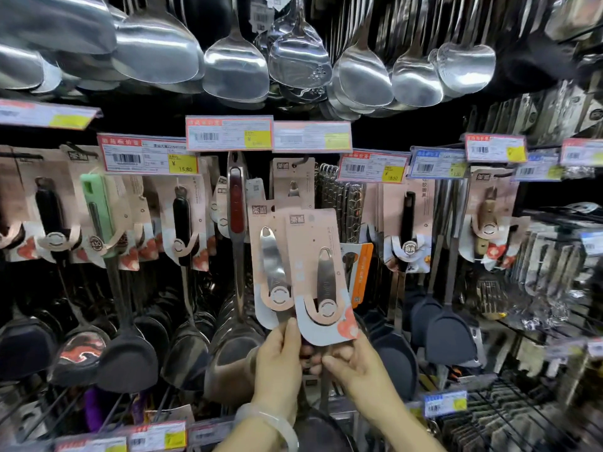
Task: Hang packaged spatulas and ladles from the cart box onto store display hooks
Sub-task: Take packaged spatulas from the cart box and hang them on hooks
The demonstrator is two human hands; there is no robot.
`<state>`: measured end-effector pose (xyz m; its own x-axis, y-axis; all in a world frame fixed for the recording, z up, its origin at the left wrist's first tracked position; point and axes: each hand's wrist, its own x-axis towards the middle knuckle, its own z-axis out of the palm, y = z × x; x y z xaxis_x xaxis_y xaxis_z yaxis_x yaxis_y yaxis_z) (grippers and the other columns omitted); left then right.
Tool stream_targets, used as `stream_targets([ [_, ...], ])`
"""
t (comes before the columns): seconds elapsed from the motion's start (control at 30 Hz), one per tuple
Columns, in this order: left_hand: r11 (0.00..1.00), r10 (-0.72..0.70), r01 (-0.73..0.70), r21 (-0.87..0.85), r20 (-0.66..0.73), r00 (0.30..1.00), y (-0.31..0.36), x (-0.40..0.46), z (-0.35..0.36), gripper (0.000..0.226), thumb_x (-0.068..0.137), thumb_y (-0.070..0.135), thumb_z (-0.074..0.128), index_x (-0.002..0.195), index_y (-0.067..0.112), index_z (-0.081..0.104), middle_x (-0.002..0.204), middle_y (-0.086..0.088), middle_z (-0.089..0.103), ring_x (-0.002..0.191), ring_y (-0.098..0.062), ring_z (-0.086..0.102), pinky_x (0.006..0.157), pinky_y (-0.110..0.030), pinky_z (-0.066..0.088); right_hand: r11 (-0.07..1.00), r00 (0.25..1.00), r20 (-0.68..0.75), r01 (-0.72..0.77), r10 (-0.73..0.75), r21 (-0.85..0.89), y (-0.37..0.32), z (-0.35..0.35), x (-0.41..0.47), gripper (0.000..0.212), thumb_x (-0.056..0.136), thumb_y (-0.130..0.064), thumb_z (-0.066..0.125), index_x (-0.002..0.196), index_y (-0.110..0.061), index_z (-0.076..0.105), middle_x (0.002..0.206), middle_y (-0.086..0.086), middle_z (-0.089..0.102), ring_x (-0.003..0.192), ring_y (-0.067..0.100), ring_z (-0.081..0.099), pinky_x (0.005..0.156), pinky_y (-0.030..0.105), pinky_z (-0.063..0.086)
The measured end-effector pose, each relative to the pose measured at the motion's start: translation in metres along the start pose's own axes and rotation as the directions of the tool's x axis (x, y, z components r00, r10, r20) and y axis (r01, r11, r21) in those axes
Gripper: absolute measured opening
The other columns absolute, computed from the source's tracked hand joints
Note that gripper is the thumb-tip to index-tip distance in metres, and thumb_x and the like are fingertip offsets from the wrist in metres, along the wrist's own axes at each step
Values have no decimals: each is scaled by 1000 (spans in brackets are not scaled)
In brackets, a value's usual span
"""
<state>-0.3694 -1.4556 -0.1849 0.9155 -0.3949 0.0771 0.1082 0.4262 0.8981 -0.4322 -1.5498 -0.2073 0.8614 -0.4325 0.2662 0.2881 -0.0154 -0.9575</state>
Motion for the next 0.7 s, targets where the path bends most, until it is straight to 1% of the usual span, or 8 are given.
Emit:
stream_targets([
  [0.1,1000,-4,4,-11,-3,1000,1,1,4,37,95,34,42,85,7,65,57,-3,64,44,-13,53,39,-23,42,1000,1000,-1,-14,14,-9,-4,-6,-1,32,86,18,47,107,-5,46,82,12,71,69,24,68,71,30,55],
  [0.17,1000,4,-4,-6,10,1000,2,0,5,33,94,33,45,86,10,67,67,-4,71,48,-12,58,39,-20,42,1000,1000,-10,-25,25,5,-5,-9,-3,30,86,19,46,108,-2,45,82,10,71,67,23,68,68,28,55],
  [0.23,1000,25,-25,0,14,1000,3,0,5,21,92,21,51,84,7,64,57,2,68,43,-5,57,36,-15,40,999,999,-32,-16,17,34,-7,-9,-4,41,84,21,47,114,-7,45,79,12,70,66,22,68,64,26,55],
  [0.3,999,43,-43,20,7,999,3,0,6,15,90,12,53,79,4,59,44,5,59,36,-2,51,35,-13,37,998,998,-56,-10,14,64,-8,-9,-3,49,83,23,46,117,-13,44,75,15,69,64,21,67,60,26,55],
  [0.47,996,57,-57,63,-2,998,2,4,7,13,89,9,55,77,6,59,42,6,58,36,-1,51,35,-15,40,998,999,-52,-8,12,66,-11,-10,-2,45,82,22,49,112,-11,47,78,16,71,66,23,69,63,26,56],
  [0.53,988,81,-78,133,-10,997,0,6,5,9,88,11,57,81,8,62,49,8,63,46,-1,58,43,-15,44,997,996,-84,7,-1,71,-14,-10,-2,41,80,19,55,109,-9,50,90,13,73,73,23,70,66,29,57],
  [0.6,977,88,-85,194,-7,996,-4,8,3,8,87,15,60,81,11,64,66,4,70,66,-9,65,58,-20,48,999,989,-147,25,-29,-27,-18,-13,1,39,75,7,70,106,-11,55,100,9,71,84,20,69,73,33,57],
  [0.7,968,86,-82,238,-4,996,-5,10,0,7,87,16,60,82,13,65,82,-5,72,85,-21,67,78,-35,52,989,984,-173,15,-41,-145,-25,-17,3,38,70,-6,79,99,-16,57,99,1,70,89,12,66,75,24,54],
])
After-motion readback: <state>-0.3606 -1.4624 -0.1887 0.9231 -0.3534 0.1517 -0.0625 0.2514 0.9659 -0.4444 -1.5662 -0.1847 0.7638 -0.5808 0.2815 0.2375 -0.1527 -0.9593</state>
